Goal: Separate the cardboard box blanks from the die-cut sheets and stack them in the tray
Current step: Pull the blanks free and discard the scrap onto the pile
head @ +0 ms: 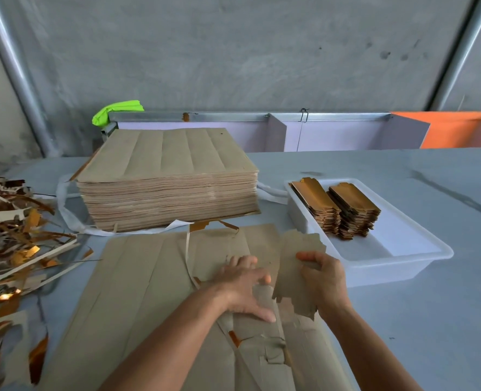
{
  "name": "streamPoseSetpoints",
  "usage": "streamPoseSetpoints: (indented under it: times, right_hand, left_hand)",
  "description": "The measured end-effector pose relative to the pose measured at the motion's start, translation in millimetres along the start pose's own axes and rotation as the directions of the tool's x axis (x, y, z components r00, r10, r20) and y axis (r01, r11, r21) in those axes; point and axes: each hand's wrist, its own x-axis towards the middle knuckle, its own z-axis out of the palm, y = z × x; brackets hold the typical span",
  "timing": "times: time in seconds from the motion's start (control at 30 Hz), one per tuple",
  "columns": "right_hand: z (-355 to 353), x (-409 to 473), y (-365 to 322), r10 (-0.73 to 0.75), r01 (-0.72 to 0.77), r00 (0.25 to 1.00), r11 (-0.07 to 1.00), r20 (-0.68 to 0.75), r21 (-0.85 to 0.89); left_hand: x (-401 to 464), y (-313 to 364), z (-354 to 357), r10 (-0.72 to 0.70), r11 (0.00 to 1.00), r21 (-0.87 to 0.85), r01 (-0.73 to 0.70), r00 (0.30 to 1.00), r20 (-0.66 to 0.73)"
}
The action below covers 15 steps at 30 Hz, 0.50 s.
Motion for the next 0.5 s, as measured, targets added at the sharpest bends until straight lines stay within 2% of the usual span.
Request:
streamPoseSetpoints:
  times: [0.07,0.27,0.5]
  right_hand:
    - [-2.7,1.5,-2.3,-0.016,0.016,1.000,1.000,-0.019,0.006]
    - [-5.9,1.1,0.6,0.006,-0.006,1.000,1.000,0.028,-0.008]
    - [-9.8,-5.9,-12.0,-0.125,0.130,0.991,0.981,0.040,-0.143]
  left_hand:
    - [2.1,3.1,3.3,0.008,0.999,0.051,-0.009,1.000,0.012]
    - [5.8,7.1,-1.2,-0.013,0.999,0.035,0.011,0.998,0.056]
    - [-2.0,4.9,-26.1,0.049,0.957,-0.281,-0.064,0.997,-0.061]
